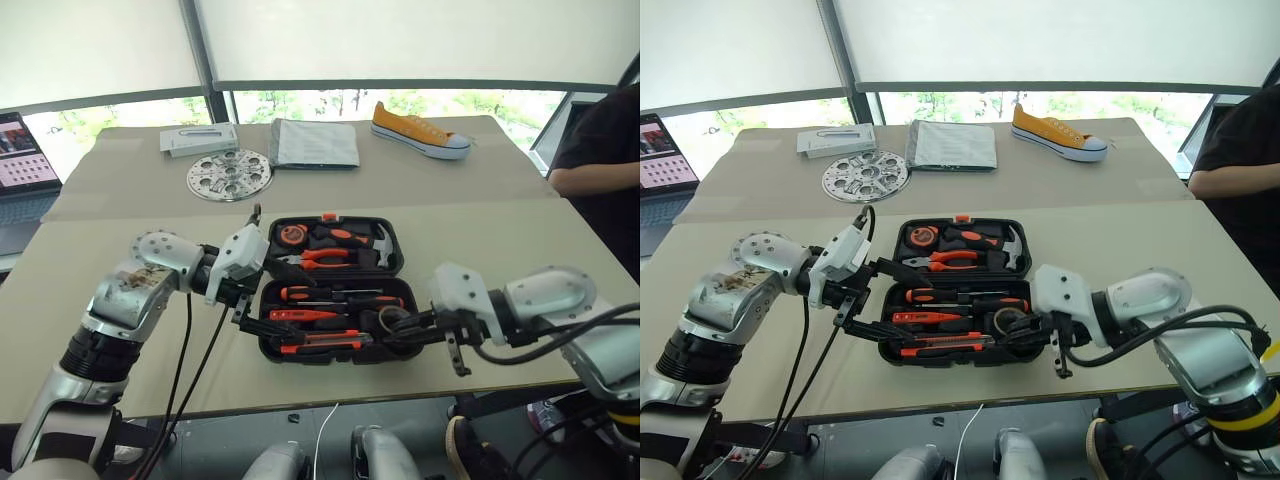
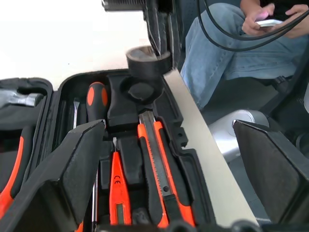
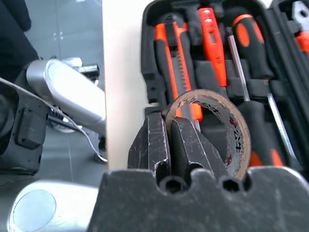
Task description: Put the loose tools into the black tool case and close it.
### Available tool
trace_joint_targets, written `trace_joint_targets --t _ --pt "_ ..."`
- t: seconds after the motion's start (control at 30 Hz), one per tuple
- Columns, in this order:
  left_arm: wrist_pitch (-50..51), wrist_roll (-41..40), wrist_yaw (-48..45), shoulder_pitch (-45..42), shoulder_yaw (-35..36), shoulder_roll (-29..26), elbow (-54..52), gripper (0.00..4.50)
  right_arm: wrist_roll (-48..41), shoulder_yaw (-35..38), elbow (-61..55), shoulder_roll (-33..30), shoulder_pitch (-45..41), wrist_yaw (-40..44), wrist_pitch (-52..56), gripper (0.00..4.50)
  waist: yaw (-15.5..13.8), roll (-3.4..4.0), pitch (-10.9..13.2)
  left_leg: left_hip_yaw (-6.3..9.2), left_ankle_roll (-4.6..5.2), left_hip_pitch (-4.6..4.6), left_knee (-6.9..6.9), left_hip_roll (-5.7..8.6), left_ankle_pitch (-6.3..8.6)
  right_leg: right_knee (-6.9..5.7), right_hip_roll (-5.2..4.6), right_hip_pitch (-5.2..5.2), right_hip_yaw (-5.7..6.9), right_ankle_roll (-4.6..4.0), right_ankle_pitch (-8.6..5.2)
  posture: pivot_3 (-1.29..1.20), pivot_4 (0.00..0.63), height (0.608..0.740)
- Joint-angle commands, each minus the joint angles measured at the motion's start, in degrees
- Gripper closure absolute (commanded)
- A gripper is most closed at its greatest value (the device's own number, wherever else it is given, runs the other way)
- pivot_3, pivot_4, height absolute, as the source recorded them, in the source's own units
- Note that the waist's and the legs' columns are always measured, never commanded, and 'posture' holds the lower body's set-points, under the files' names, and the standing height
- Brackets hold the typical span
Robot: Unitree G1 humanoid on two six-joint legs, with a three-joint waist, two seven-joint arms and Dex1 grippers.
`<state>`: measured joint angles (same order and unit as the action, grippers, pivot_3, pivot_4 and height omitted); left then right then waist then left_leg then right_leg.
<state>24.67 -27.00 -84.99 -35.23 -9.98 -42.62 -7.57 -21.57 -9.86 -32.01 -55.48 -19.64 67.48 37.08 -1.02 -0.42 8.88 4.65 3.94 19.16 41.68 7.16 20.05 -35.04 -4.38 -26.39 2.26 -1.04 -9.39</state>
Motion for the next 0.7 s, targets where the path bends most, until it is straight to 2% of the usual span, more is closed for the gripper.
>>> trace_joint_targets --t 0.03,0.3,0.5,0.53,0.57,0.6,0.63,0.7 --pt "-1.1 0.3 -0.2 -1.4 0.3 -0.1 -0.2 0.00 3.0 -1.3 -0.1 -0.8 0.1 -2.2 0.0 4.44 -0.1 0.00 0.0 0.00 0.06 0.01 0.00 0.00 -0.03 -0.01 0.01 -0.03 0.01 0.00 0.00 0.00 0.150 0.740" --pt "-1.2 0.4 0.4 -2.1 0.2 0.3 0.2 0.00 6.2 -3.7 1.6 -0.7 2.1 -3.8 -1.1 4.44 0.0 -0.01 0.0 -0.01 0.17 0.09 -0.02 0.01 -0.10 0.00 0.02 -0.18 0.05 -0.04 0.01 0.00 0.150 0.740" --pt "-1.4 0.7 0.8 -2.5 0.4 0.2 0.7 0.00 5.5 -3.1 -0.3 -1.9 4.6 -2.9 -0.9 2.52 0.0 0.00 0.0 0.00 0.17 0.06 -0.02 0.00 -0.10 0.02 0.02 -0.13 0.04 -0.04 0.01 0.00 0.150 0.740" --pt "-1.5 0.8 0.9 -2.6 0.4 0.3 0.9 0.00 5.6 -3.0 -0.7 -1.8 4.9 -3.2 -1.1 2.09 -0.1 -0.01 0.0 0.01 0.16 0.06 -0.03 0.00 -0.09 0.03 0.02 -0.12 0.05 -0.04 0.01 0.00 0.150 0.740" --pt "-1.5 0.9 0.9 -2.7 0.4 0.3 1.0 0.00 5.6 -2.9 -0.9 -1.8 5.0 -3.4 -1.1 1.87 -0.1 -0.01 0.0 0.02 0.16 0.06 -0.05 0.00 -0.09 0.04 0.02 -0.12 0.05 -0.04 0.01 0.00 0.150 0.740" --pt "-1.5 0.9 1.0 -2.8 0.3 0.4 1.1 0.00 5.9 -2.9 -1.0 -1.7 5.1 -3.6 -1.4 1.44 -0.1 -0.01 0.0 0.03 0.17 0.07 -0.05 0.00 -0.10 0.04 0.02 -0.13 0.06 -0.04 0.01 0.00 0.150 0.740" --pt "-1.6 1.0 1.0 -2.8 0.3 0.4 1.2 0.00 4.2 -1.4 -1.7 -1.3 4.8 -3.6 -0.2 1.27 0.0 -0.01 0.0 0.02 0.17 0.07 -0.05 0.01 -0.10 0.04 0.02 -0.13 0.05 -0.04 0.01 0.00 0.150 0.740" --pt "-1.5 1.2 1.3 -2.7 0.4 0.2 1.3 0.00 0.8 1.6 -2.5 -0.8 4.4 -3.6 1.7 1.27 0.2 -0.01 0.0 0.00 0.17 0.06 -0.04 0.01 -0.10 0.03 0.02 -0.12 0.03 -0.03 0.01 0.00 0.150 0.740"
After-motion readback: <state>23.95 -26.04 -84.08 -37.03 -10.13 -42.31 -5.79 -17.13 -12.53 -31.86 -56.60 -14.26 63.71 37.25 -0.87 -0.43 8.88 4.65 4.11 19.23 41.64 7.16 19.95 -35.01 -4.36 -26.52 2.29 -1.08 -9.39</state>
